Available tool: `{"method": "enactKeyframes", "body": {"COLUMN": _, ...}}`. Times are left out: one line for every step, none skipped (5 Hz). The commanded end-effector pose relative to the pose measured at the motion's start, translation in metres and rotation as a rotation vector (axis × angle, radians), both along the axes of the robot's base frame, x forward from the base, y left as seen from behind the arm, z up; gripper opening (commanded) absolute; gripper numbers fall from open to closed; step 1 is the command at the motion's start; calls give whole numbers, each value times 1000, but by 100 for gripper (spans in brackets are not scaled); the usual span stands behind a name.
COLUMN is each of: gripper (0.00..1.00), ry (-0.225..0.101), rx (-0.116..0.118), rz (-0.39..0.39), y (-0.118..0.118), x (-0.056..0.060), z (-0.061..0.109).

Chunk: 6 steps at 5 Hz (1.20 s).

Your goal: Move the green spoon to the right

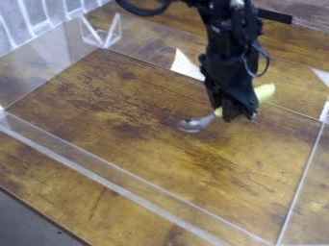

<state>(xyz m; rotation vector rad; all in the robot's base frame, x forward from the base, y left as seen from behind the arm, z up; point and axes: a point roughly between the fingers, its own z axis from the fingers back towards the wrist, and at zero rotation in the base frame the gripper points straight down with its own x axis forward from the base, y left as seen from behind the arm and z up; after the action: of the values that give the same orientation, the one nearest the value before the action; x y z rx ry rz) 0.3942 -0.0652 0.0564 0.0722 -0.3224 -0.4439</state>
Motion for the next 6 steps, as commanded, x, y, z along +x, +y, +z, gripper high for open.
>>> {"method": "enactKeyframes", "body": {"gripper": 0, "ry": -42, "rx": -27, "rz": 25, "y": 8, "x": 18, "z": 16}}
{"method": "enactKeyframes", "body": {"gripper": 0, "ry": -16, "rx": -38, "rz": 33, "y": 10, "x": 23, "z": 9}}
{"method": "enactKeyframes", "body": {"gripper": 0, "ry": -1, "rx": -44, "rz": 39, "y": 14, "x": 27, "z": 7}}
{"method": "enactKeyframes", "body": {"gripper": 0, "ry": 13, "rx": -50, "rz": 45, "y": 18, "x": 30, "z": 7}}
{"method": "enactKeyframes", "body": {"gripper": 0, "ry": 27, "rx": -56, "rz": 51, "y": 19, "x": 32, "z": 9}}
{"method": "enactKeyframes", "body": {"gripper": 0, "ry": 40, "rx": -61, "rz": 57, "y": 20, "x": 33, "z": 12}}
